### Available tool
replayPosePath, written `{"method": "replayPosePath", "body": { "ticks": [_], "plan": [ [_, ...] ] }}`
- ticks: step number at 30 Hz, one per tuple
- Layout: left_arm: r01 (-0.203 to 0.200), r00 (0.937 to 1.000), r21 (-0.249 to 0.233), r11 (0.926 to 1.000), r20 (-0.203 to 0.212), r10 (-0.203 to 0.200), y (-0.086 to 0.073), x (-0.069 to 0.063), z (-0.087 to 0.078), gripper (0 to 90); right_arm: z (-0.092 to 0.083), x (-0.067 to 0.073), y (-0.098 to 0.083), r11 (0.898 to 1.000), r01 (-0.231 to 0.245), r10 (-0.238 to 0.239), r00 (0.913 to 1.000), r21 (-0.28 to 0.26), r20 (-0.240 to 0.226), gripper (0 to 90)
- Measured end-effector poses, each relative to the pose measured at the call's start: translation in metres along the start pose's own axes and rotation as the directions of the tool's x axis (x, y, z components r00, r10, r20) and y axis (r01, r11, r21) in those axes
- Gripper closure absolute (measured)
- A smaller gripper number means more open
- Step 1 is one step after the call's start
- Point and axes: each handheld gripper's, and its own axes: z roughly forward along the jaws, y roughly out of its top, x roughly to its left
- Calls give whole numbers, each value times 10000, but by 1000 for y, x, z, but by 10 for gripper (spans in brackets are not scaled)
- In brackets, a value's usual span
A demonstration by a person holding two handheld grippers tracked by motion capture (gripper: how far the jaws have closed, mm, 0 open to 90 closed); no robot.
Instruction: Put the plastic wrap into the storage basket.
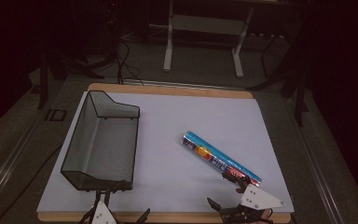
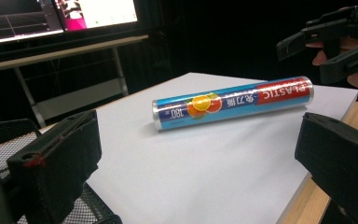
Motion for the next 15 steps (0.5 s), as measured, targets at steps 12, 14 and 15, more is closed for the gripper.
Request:
{"method": "replayPosePath", "body": {
  "ticks": [12,14,15],
  "plan": [
    [52,10000,-100,9999,-49,-53,1,1,-2,8,-2,-10,31,9996,-183,173,9989,-236,-426,84],
    [45,10000,-82,10000,-38,-46,0,1,-2,8,-2,-12,38,9996,-55,42,9988,-268,-478,85],
    [35,10000,-70,10000,-38,-35,0,1,-2,8,-1,-12,41,9998,-17,8,9990,-197,-454,85]
  ]
}}
